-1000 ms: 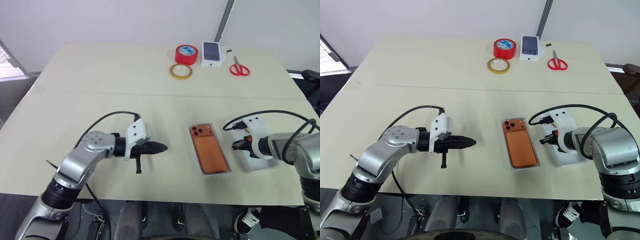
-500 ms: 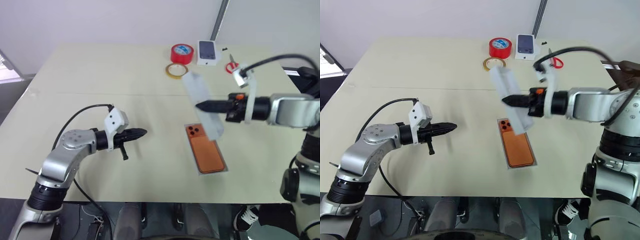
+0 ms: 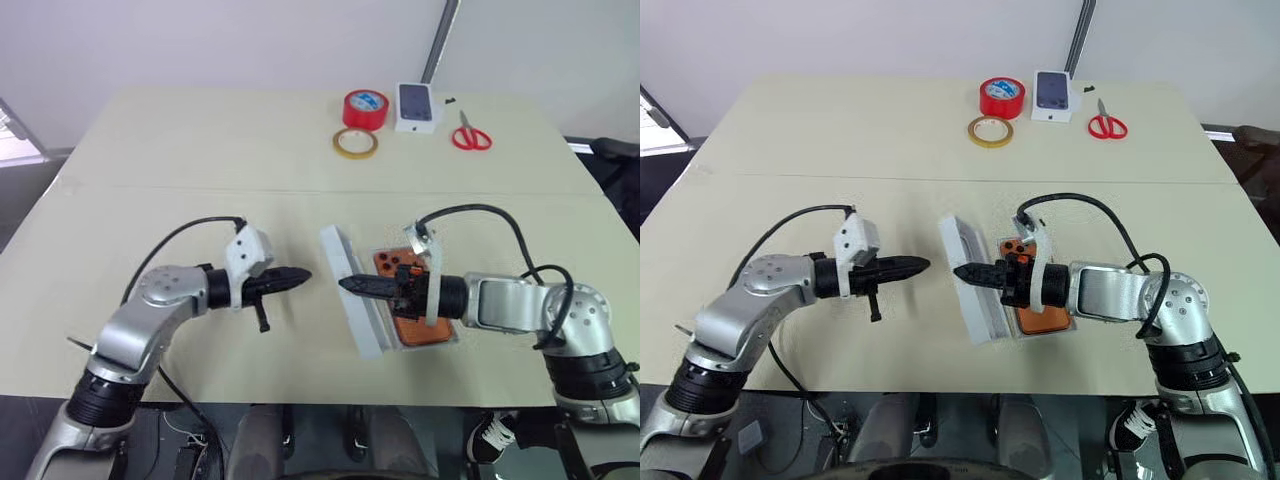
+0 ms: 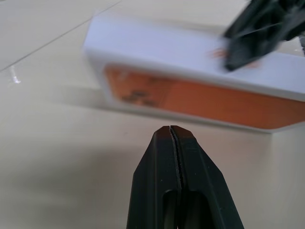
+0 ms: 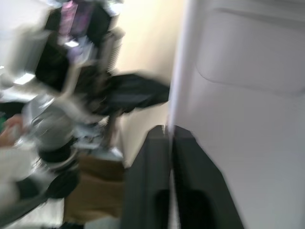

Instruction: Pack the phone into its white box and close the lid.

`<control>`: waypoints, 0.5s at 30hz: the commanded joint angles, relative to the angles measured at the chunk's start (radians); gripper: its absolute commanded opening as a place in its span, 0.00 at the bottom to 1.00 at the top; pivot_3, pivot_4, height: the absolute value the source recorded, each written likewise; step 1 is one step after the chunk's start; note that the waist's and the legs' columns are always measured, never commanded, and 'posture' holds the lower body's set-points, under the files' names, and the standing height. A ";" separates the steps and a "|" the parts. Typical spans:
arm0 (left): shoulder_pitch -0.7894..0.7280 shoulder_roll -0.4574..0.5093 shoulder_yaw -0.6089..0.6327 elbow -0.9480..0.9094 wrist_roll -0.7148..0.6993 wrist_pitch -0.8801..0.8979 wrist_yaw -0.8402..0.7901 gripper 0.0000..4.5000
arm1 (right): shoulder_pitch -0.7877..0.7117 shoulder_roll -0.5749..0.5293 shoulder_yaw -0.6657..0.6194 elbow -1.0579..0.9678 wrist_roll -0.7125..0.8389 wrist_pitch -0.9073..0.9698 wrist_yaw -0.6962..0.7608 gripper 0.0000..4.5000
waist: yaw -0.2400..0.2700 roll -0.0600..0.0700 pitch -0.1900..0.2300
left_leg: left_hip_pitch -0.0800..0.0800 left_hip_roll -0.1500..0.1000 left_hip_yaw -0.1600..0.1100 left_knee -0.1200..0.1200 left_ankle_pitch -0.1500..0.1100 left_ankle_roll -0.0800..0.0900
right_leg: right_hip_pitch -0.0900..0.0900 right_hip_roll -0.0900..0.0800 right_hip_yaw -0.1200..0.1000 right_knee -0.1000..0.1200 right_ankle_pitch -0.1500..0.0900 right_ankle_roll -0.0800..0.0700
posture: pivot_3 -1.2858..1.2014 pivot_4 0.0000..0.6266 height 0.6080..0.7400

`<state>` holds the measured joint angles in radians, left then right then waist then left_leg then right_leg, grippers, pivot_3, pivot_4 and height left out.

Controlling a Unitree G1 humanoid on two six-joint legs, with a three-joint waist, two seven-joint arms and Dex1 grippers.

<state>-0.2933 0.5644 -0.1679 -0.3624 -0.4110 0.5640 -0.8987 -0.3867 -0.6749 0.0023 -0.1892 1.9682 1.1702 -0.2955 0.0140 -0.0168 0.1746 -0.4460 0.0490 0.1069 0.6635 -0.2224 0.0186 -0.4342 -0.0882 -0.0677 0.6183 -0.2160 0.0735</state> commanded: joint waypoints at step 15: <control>-0.199 -0.300 -0.252 0.143 0.126 0.045 0.134 0.00 | -0.228 -0.422 -0.007 -0.036 -0.513 0.063 0.298 0.94 | -0.001 0.002 0.001 | -0.001 0.000 0.000 0.000 -0.001 0.002 | 0.000 0.000 0.000 -0.002 0.000 0.000 | 0.52 0.24 1.00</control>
<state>-0.4760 0.2791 -0.4069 -0.2141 -0.2928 0.6087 -0.7785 -0.6026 -1.0686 -0.0099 -0.1733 1.5725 1.2616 -0.0820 0.0129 -0.0151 0.1751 -0.4471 0.0484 0.1074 0.6635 -0.2237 0.0209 -0.4347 -0.0881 -0.0672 0.6156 -0.2158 0.0734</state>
